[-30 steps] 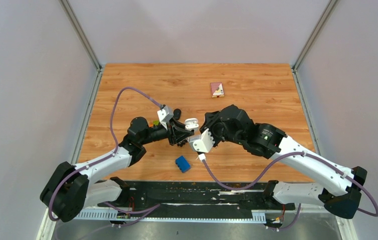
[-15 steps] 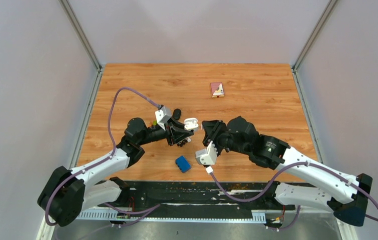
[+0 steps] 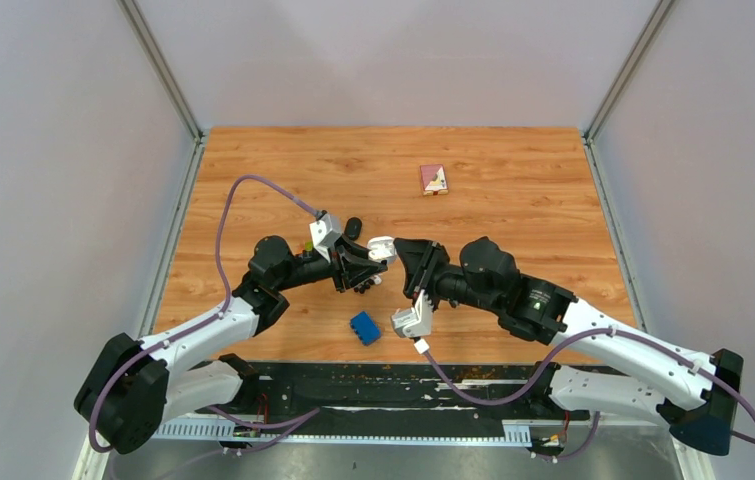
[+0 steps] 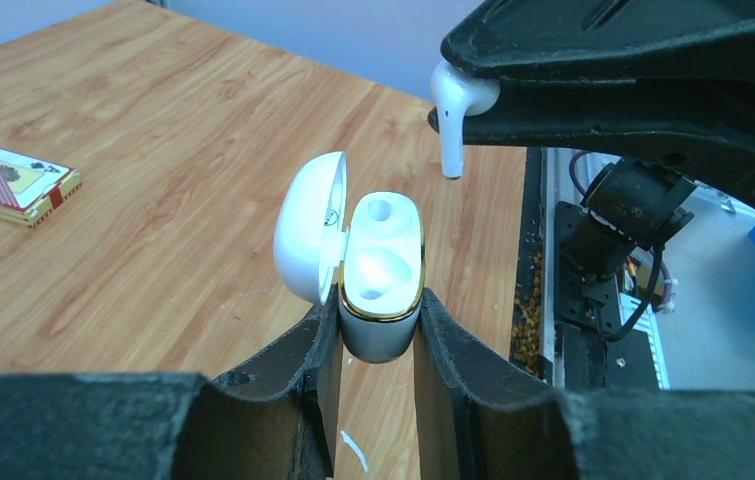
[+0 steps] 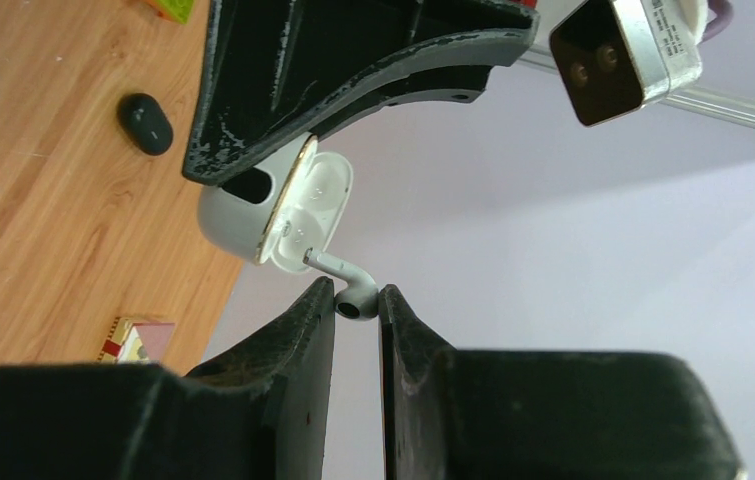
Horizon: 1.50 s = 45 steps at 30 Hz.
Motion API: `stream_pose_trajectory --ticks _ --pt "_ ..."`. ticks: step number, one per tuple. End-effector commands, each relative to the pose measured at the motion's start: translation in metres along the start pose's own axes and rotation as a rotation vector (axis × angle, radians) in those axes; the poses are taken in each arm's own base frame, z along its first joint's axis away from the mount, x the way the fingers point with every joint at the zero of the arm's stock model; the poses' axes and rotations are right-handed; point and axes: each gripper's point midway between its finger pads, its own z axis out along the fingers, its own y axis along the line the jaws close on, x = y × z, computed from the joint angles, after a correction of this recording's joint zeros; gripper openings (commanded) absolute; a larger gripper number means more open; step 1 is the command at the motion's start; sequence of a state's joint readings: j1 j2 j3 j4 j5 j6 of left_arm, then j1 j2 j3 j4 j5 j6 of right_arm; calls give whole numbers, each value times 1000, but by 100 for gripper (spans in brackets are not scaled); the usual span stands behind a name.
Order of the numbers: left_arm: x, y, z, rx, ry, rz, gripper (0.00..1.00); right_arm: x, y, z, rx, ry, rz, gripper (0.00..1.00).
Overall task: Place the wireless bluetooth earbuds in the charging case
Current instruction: Place the earbud in the charging case.
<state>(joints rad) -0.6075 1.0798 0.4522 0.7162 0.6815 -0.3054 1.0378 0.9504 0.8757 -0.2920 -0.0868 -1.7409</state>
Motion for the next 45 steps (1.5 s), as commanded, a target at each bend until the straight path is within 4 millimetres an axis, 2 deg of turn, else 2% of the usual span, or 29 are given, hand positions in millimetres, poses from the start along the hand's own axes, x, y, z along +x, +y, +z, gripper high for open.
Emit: stream_pose_trajectory --ticks 1,8,31,38,42,45 --pt "-25 -11 4 45 -57 63 1 6 -19 4 72 35 -42 11" --pt "-26 -12 3 53 -61 64 1 9 -11 10 58 56 -72 11" --pt "-27 -13 4 54 -70 57 1 12 8 14 45 94 -174 12" --pt "-27 -12 4 51 -71 56 1 11 8 14 56 97 -206 14" --pt "-28 -12 3 45 -74 57 1 10 10 12 60 90 -220 21" --pt "-28 -12 3 41 -77 60 1 7 14 10 55 78 -238 22"
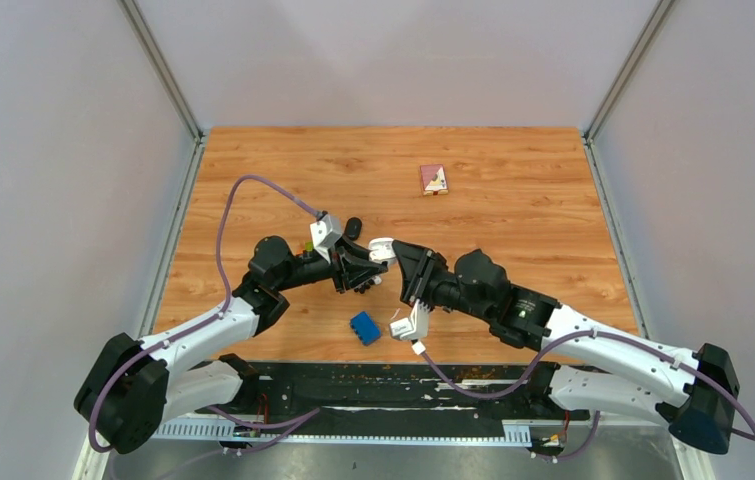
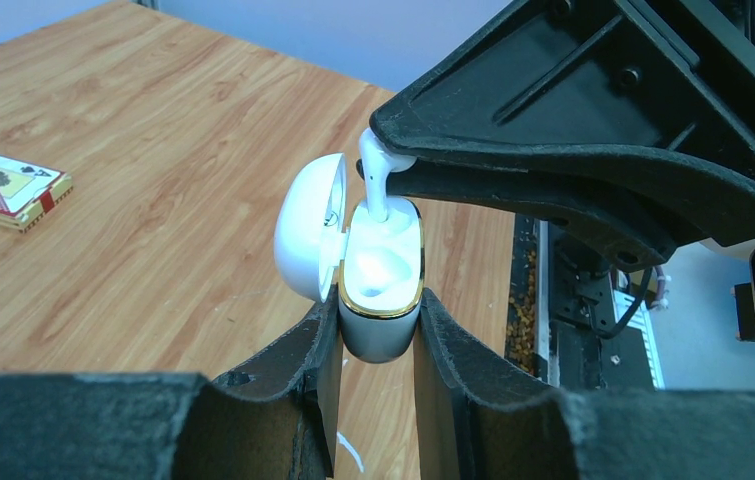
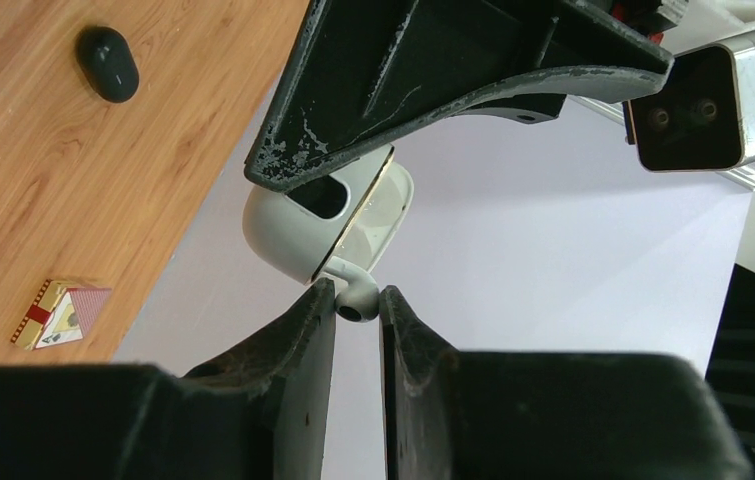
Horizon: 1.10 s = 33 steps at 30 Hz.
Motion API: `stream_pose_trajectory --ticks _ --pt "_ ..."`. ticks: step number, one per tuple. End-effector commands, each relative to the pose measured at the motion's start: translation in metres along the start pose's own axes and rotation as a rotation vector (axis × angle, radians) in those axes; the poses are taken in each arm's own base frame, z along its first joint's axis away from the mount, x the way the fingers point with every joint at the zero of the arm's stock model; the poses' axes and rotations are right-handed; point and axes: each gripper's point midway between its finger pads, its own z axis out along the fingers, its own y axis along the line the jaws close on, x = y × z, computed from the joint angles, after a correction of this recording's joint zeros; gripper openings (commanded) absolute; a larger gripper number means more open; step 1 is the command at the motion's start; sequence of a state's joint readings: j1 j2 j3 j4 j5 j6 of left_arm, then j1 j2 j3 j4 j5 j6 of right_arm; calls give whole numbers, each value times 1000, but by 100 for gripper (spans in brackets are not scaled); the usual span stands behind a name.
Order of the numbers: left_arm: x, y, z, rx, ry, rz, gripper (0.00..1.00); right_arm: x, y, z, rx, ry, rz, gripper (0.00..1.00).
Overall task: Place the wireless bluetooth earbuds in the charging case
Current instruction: Place the earbud in the charging case.
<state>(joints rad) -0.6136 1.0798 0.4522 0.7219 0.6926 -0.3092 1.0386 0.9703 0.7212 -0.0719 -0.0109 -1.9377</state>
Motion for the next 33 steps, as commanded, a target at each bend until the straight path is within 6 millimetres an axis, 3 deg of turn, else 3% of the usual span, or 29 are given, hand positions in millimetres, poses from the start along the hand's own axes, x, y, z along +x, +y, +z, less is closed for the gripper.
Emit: stream_pose_trajectory --ticks 1,9,18,21,26,29,31,33 --pt "-28 -7 2 22 -77 62 1 -3 -5 -7 31 -7 -41 22" --pt "-28 -7 3 22 -76 63 1 -9 -6 -11 42 -34 -58 39" --pt "-25 -5 3 15 -67 61 1 -2 -18 -22 24 -34 26 50" --pt "-24 -4 3 12 -63 64 1 -1 -17 -40 -72 -59 143 52" --pt "-20 -2 2 11 -45 83 1 -12 2 -79 -272 -99 406 52" --pt "-15 -4 2 27 -32 99 2 -30 7 -95 -384 -145 662 46" --pt "-13 -5 2 35 -25 108 2 -52 20 -103 -543 -199 822 38" --pt "-10 -6 3 40 -15 109 2 -66 18 -106 -624 -246 960 33"
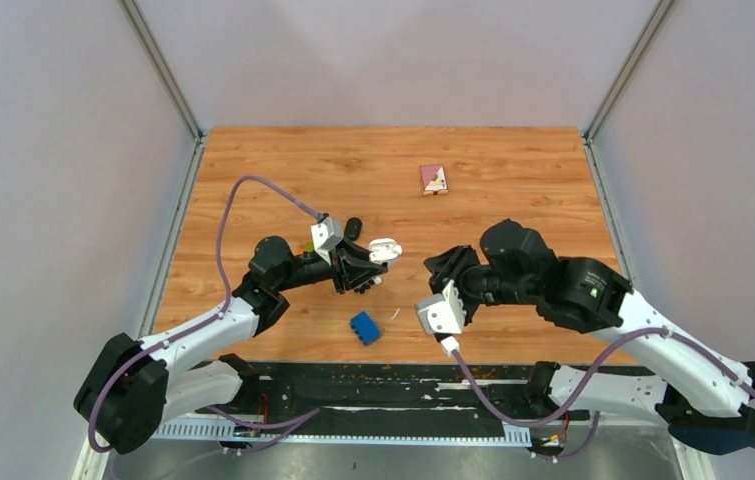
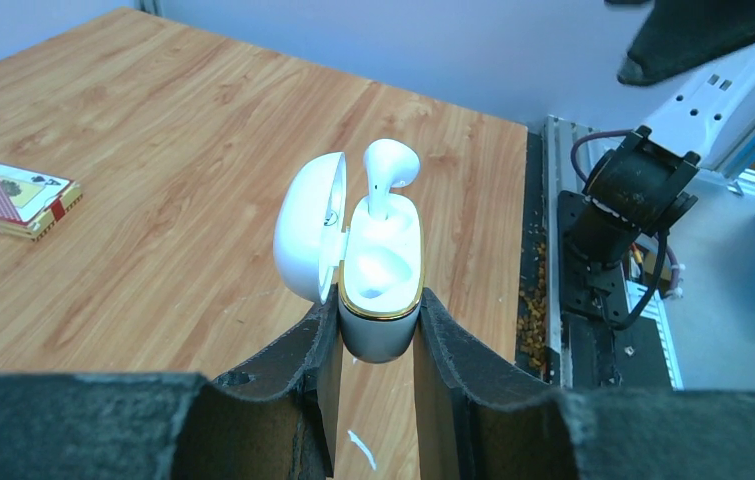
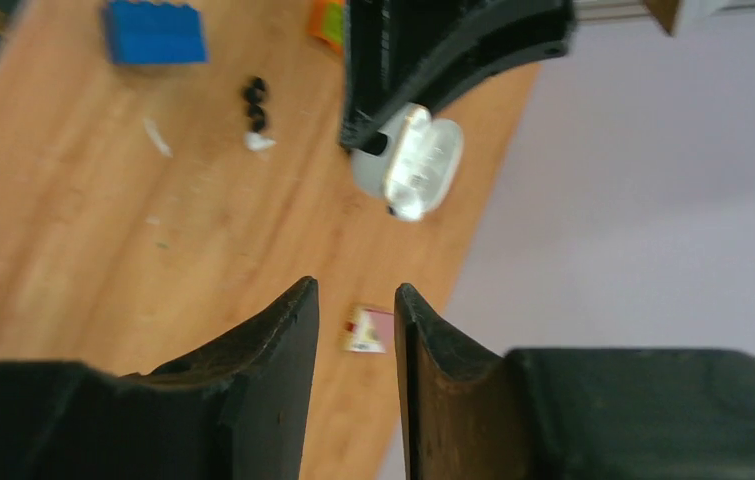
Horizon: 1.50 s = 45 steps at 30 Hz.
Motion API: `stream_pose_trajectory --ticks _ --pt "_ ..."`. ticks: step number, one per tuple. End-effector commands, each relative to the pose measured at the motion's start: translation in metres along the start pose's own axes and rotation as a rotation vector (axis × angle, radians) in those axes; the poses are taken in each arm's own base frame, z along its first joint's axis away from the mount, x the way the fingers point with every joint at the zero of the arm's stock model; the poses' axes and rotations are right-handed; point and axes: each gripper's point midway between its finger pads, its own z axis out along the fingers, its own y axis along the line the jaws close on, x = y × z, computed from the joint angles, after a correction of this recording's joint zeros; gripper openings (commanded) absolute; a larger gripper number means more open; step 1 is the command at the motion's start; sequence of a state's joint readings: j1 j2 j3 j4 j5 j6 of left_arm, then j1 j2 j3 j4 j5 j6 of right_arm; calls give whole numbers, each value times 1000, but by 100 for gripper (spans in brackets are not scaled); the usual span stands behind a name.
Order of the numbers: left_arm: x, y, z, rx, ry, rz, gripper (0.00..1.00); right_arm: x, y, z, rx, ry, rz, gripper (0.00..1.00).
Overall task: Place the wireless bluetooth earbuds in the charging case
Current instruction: Place the earbud in the charging case.
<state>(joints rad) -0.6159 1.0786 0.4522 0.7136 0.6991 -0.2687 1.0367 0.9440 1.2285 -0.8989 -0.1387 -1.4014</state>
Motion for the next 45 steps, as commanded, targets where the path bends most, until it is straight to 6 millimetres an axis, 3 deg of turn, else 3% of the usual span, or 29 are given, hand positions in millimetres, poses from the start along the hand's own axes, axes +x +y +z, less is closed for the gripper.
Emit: stream_pose_trajectory --ticks 1,4,10,13,20,26,39,45 --pt "-11 -6 3 34 -19 74 2 -34 64 -6 -362 -123 459 32" --pt "-8 -7 3 41 -6 82 2 -43 62 -6 -416 -168 511 32" --pt "-3 -9 3 54 8 94 2 -42 25 -1 -413 -245 617 33" --pt "0 -13 4 68 16 89 2 -29 7 10 -388 -194 575 35" --pt "6 -17 6 84 38 86 2 3 -7 25 -338 -97 336 44" --pt "10 -22 8 107 53 76 2 11 -7 35 -373 -82 253 43" --pt "10 -26 9 127 58 68 2 14 23 50 -454 -68 86 37" --pt "10 -27 10 134 60 64 2 15 19 58 -434 -64 68 36"
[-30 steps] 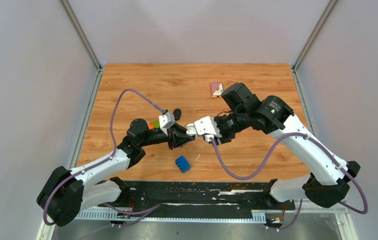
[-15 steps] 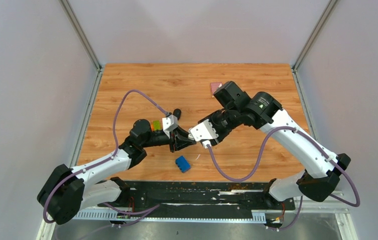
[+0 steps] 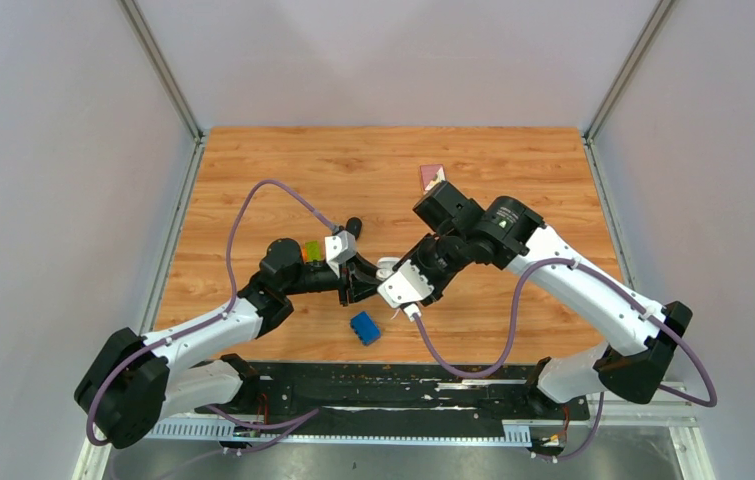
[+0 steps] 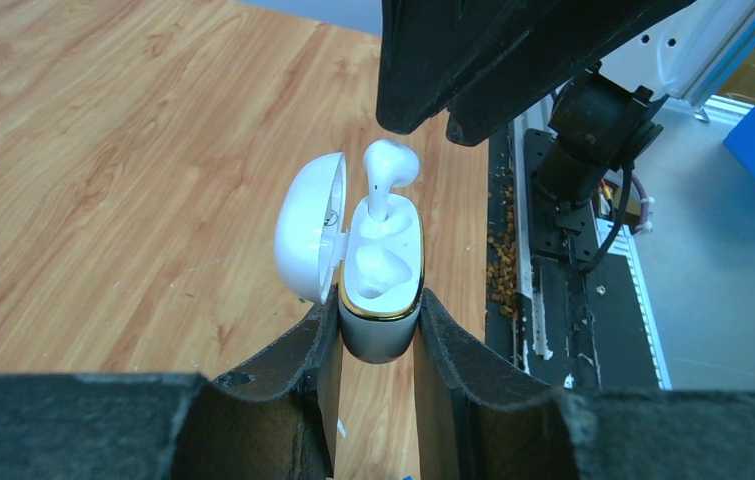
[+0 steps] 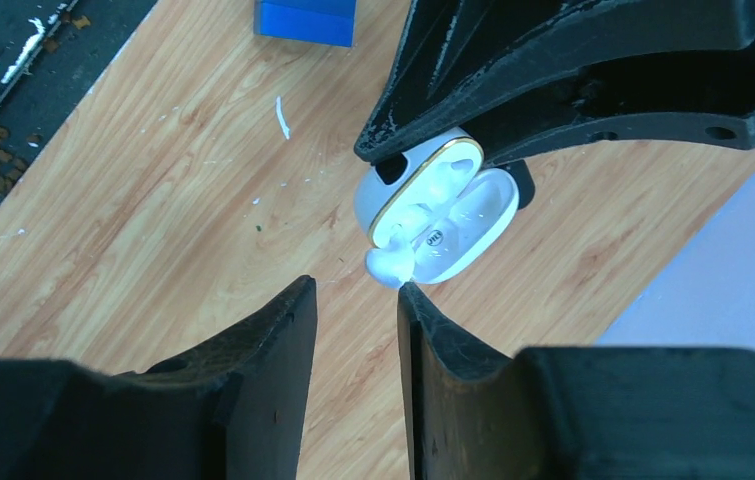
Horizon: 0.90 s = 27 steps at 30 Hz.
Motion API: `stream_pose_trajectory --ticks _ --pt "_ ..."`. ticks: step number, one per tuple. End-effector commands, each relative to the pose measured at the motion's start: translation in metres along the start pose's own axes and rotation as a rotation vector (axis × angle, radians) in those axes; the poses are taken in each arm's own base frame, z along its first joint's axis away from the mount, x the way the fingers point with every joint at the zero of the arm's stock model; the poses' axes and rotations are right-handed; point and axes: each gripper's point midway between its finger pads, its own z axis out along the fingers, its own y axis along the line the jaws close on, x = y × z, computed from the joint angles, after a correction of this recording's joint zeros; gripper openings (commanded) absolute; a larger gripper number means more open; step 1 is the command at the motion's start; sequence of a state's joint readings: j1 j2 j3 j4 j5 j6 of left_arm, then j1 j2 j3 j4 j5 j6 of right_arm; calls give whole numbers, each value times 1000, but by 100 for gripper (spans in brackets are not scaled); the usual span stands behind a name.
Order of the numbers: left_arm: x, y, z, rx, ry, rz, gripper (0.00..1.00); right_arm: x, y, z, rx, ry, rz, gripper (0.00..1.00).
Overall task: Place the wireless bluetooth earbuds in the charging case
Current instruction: Place the earbud in the charging case.
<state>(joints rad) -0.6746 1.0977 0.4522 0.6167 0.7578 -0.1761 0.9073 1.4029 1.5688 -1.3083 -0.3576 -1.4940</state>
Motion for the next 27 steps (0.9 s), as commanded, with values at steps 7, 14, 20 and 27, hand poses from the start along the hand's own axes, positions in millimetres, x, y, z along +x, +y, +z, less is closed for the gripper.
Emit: stream_pose_trajectory --ticks 7,14,20,27 --pt "-22 -6 6 43 -41 48 2 -5 -18 -1 68 -3 -90 34" --pt "-22 -8 6 48 -40 46 2 -8 -7 6 11 -12 -123 31" --pt "-22 -8 6 52 -40 45 2 -4 -5 9 -2 15 -146 31" --pt "-22 -9 6 54 -40 46 2 0 -3 14 -14 38 -166 30"
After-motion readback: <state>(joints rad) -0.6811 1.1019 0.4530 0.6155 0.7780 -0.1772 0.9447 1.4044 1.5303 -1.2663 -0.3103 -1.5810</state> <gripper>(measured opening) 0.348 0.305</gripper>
